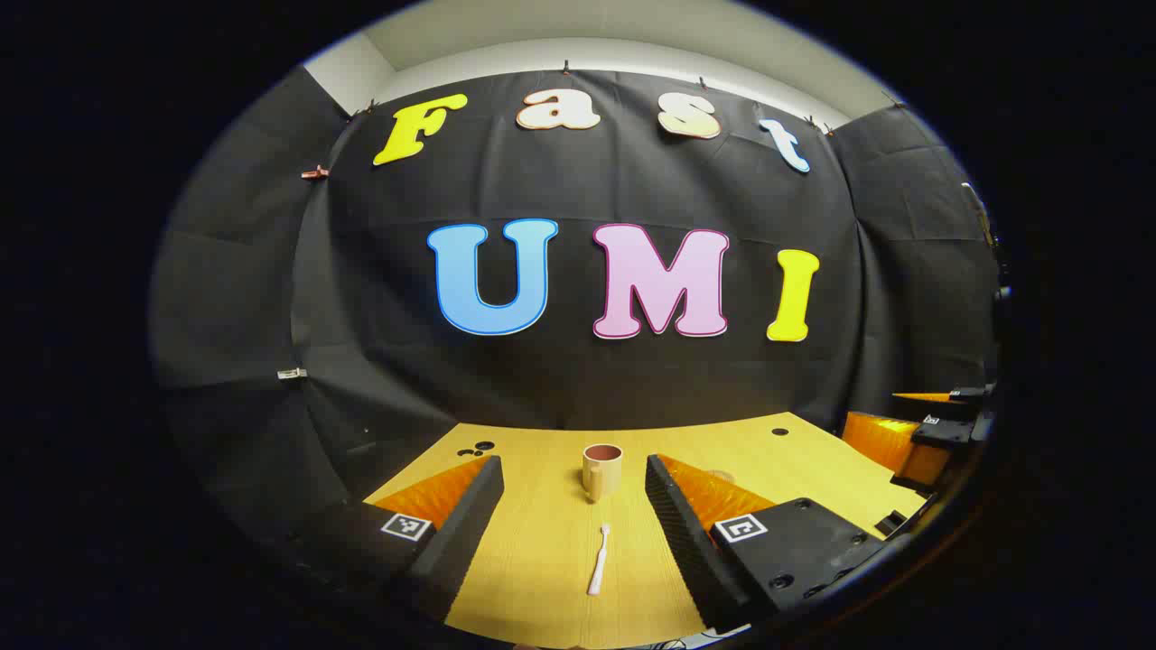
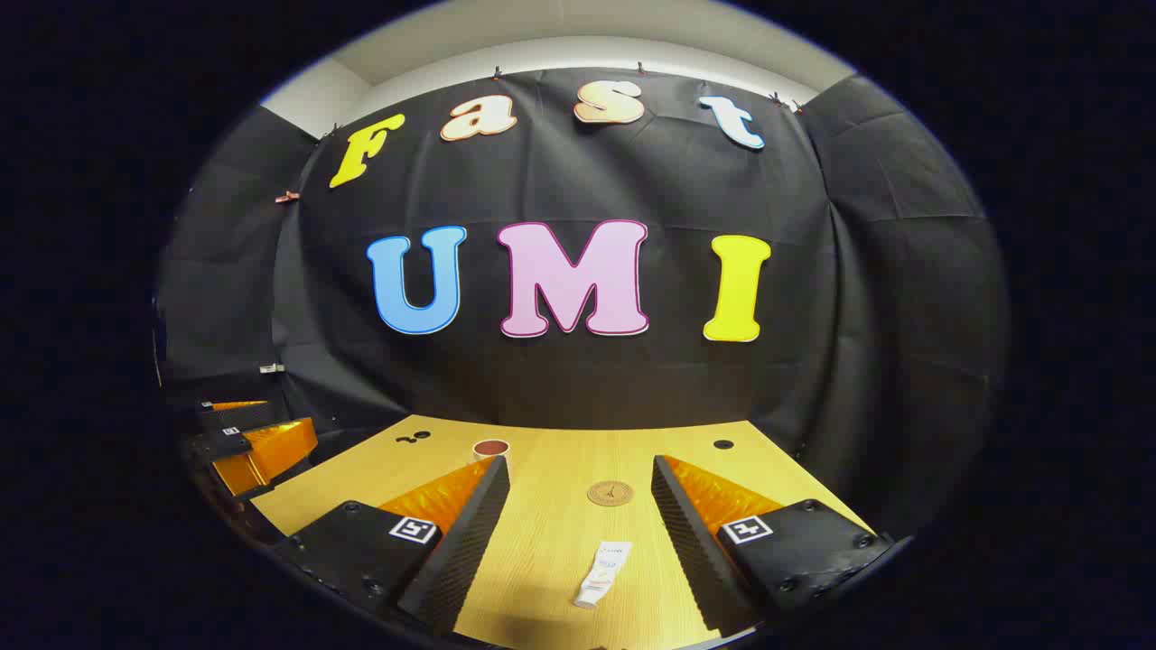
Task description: Put the toothbrush and toothpaste on the desktop into the cup, then pick up the cup and place it on the coaster on the desktop.
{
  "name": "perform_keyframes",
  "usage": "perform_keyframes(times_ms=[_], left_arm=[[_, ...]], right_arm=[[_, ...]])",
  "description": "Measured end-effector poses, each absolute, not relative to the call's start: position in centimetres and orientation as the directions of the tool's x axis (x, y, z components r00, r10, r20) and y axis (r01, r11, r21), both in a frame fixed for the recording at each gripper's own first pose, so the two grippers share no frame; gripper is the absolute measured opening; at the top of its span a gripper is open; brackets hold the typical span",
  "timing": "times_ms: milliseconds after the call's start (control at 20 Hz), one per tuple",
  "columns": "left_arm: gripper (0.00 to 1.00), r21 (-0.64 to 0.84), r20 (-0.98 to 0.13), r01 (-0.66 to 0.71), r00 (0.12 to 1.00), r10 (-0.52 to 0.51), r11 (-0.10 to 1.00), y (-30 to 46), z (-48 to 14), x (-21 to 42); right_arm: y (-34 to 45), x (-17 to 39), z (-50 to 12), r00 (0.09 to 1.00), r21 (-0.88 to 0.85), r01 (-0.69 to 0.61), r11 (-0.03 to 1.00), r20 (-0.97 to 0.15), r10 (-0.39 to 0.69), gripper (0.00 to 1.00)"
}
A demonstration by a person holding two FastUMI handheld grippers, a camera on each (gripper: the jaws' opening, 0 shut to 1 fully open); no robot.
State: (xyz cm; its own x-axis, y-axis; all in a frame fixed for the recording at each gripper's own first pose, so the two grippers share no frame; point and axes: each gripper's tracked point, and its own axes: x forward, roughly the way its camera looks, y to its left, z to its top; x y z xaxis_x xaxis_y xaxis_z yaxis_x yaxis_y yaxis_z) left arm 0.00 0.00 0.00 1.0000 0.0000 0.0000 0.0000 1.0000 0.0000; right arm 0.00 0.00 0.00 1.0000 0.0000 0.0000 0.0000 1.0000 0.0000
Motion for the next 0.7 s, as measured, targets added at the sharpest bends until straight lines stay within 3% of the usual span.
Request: perform_keyframes(times_ms=[700], left_arm=[[0.98, 0.008, -0.019, -0.016, 1.0, 0.016, 1.0, 0.8, -0.7, 3.8]], right_arm=[[-1.8, 4.5, -1.6, 0.998, 0.01, 0.028, 1.0, -0.055, -0.027, 0.98]])
